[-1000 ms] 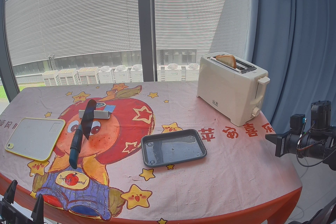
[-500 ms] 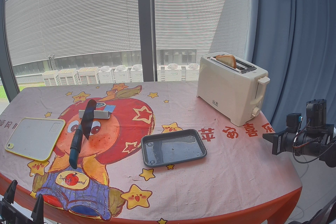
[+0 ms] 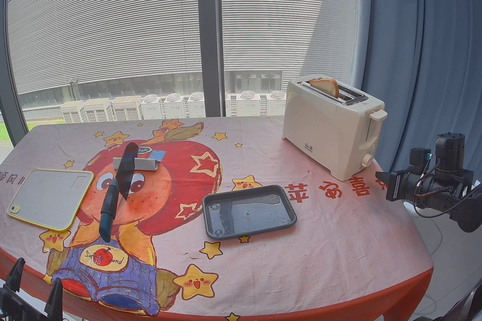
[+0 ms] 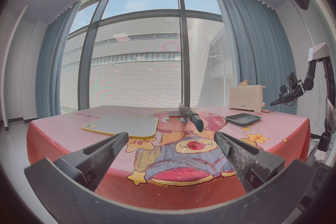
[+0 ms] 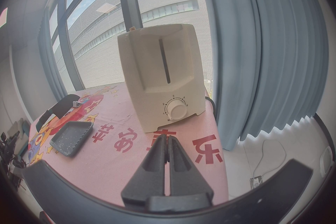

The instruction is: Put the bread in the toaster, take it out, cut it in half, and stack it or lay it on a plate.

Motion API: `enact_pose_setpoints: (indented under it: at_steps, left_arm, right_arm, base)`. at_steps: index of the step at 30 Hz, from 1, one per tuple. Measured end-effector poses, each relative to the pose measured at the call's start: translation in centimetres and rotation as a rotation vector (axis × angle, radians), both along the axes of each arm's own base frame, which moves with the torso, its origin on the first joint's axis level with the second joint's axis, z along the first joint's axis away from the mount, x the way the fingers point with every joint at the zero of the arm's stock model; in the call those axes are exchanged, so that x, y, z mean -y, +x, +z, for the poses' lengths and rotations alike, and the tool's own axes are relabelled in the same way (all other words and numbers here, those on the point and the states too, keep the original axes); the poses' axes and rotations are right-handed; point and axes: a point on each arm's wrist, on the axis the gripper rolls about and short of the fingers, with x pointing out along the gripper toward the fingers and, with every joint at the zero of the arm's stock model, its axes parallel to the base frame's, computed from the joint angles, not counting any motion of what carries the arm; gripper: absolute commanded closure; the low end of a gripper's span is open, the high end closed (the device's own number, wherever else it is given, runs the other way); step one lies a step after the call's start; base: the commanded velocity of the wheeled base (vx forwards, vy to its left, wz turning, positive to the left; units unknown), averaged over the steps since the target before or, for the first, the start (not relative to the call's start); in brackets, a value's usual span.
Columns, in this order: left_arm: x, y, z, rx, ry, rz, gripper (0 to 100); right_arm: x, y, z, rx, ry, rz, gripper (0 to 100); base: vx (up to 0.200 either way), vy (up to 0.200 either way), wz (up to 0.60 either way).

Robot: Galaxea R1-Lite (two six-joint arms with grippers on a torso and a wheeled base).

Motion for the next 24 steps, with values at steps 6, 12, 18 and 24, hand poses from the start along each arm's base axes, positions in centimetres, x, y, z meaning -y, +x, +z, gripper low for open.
enact_pose_setpoints:
  at_steps: [6, 12, 18, 24]
  left_arm:
    - [0.0, 0.0, 0.0, 0.000, 0.000, 0.000, 0]
    - [0.0, 0.0, 0.0, 0.000, 0.000, 0.001, 0]
    - [0.0, 0.0, 0.0, 0.000, 0.000, 0.001, 0]
    - [0.0, 0.0, 0.0, 0.000, 0.000, 0.000, 0]
  right_arm:
    - [-0.2, 0.5, -0.7, -0.022, -0.002, 0.001, 100]
    - [-0.5, 0.7, -1.3, -0.044, -0.003, 0.008, 100]
    - [-0.5, 1.4, -2.0, -0.065, -0.012, 0.005, 100]
    - [-0.6, 1.8, -2.3, -0.050, -0.010, 0.005, 100]
  base:
    - [0.000, 0.000, 0.00]
    - [0.000, 0.000, 0.00]
    - [0.000, 0.000, 0.00]
    - [0.000, 0.000, 0.00]
